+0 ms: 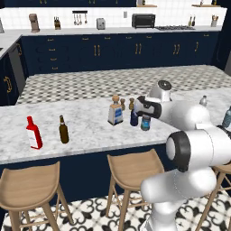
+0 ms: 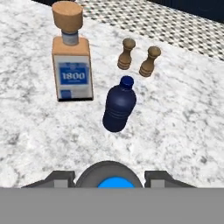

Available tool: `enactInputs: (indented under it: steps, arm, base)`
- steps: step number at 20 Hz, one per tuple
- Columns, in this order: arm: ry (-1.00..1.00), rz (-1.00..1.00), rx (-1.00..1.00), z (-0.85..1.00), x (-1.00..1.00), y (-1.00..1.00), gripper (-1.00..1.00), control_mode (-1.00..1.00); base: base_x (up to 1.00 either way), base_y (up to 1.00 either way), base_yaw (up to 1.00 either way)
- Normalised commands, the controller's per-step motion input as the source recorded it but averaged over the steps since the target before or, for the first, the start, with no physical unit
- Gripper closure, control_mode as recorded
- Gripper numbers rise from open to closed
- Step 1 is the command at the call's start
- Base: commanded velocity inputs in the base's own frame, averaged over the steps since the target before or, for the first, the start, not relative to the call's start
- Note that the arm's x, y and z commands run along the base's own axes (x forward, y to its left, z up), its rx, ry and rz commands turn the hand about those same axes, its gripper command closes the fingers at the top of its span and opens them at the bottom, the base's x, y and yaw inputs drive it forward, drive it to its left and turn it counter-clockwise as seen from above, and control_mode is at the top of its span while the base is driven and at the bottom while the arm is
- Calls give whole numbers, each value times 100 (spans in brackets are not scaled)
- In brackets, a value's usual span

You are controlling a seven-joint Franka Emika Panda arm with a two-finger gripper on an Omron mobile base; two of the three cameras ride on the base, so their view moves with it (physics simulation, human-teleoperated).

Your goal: Move the plastic bottles in the middle to the plastics group, and the glass bottles in the middle to the glass group.

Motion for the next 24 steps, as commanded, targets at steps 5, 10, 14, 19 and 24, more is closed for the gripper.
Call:
enactInputs:
  steps: [5, 10, 14, 19, 24]
  arm:
    - [0, -6, -1, 22, -13, -75, 100, -100]
    - [0, -4, -2, 11, -3, -86, 100, -100]
    - [-2, -5, -3, 4, -2, -95, 100, -100]
    - [-5, -2, 0, 9, 0, -92, 100, -100]
    - [0, -3, -1, 3, 0, -94, 100, -100]
  base:
    - [0, 0, 0]
    - [0, 0, 0]
    - [0, 0, 0]
    - [0, 0, 0]
    - [0, 0, 0]
